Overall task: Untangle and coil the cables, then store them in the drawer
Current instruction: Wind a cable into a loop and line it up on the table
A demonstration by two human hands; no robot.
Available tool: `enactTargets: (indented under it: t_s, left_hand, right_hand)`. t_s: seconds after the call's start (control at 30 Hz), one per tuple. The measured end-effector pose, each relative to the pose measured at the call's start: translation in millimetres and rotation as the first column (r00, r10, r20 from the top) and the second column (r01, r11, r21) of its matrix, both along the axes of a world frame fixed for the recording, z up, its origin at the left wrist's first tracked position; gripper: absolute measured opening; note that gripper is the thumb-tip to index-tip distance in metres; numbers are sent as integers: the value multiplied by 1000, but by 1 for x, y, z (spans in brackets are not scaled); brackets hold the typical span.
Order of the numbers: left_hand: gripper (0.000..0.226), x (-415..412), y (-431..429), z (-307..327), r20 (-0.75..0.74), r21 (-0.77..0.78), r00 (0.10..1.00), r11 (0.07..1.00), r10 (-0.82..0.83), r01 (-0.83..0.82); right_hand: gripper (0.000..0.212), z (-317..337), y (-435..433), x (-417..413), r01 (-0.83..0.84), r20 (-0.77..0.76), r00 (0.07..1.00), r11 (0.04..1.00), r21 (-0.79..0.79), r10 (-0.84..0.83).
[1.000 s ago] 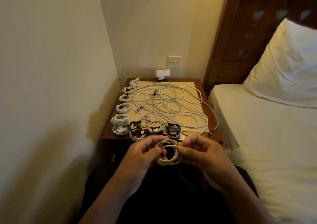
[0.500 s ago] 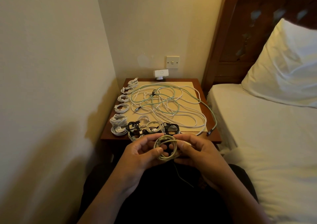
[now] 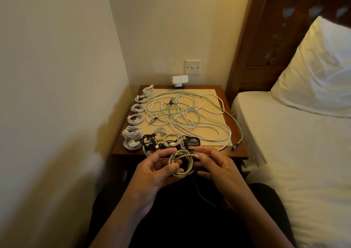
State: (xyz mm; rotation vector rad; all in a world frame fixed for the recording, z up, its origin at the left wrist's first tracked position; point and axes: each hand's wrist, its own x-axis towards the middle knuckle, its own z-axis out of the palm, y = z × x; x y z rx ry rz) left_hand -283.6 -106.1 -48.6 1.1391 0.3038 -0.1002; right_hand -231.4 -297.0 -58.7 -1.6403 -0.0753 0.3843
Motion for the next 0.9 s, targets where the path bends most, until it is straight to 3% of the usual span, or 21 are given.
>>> enactTargets:
  t_s: [0.2,0.37,0.43,0.5,0.63,0.7,0.8,0.9]
  left_hand:
    - [49,12,-4,-4,18,-89,999,996,30,-28]
    - [46,19,-9,-11,45,-275,998,961,54,-40]
    - [46,21,-10,-17,37,-311,997,949,68,-53]
    - [48,22,-8,-21,31,-286,998,957,58,-47]
    - [44,27,9,-16,-9,46,999,998,-42,43]
    - [40,31,17,-13,-24,127,995,987,-93,95]
    - [41,37,17,-12,-18,101,997,992,-70,71]
    - [40,43,9,-18,-28,-93,1000,996,10,-12]
  right_hand:
    - [25,3,1,3,-9,104,995,1000,7,8]
    - [26,4,2,16,17,-85,996,932,362,15]
    - [30,-1,3,21,30,-124,992,914,404,22]
    - [33,-6,2,25,30,-131,991,923,383,22]
    - [40,-10,-3,34,-36,-154,984,948,316,88]
    - [35,-12,-4,38,-76,-159,979,954,291,127]
    - [31,-15,-3,43,-87,-164,975,939,333,148]
    - [38,-17,1,49,-33,-205,971,914,405,126]
